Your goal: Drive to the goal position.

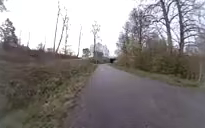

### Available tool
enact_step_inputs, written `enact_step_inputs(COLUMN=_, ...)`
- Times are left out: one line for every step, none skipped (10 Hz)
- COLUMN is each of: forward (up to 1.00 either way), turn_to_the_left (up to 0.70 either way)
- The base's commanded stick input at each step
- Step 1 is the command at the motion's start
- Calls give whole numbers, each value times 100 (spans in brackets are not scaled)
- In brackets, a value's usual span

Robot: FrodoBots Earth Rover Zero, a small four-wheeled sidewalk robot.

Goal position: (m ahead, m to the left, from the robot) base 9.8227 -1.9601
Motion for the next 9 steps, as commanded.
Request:
enact_step_inputs(forward=70, turn_to_the_left=0)
enact_step_inputs(forward=70, turn_to_the_left=0)
enact_step_inputs(forward=70, turn_to_the_left=0)
enact_step_inputs(forward=70, turn_to_the_left=0)
enact_step_inputs(forward=70, turn_to_the_left=0)
enact_step_inputs(forward=70, turn_to_the_left=0)
enact_step_inputs(forward=70, turn_to_the_left=0)
enact_step_inputs(forward=70, turn_to_the_left=0)
enact_step_inputs(forward=70, turn_to_the_left=0)
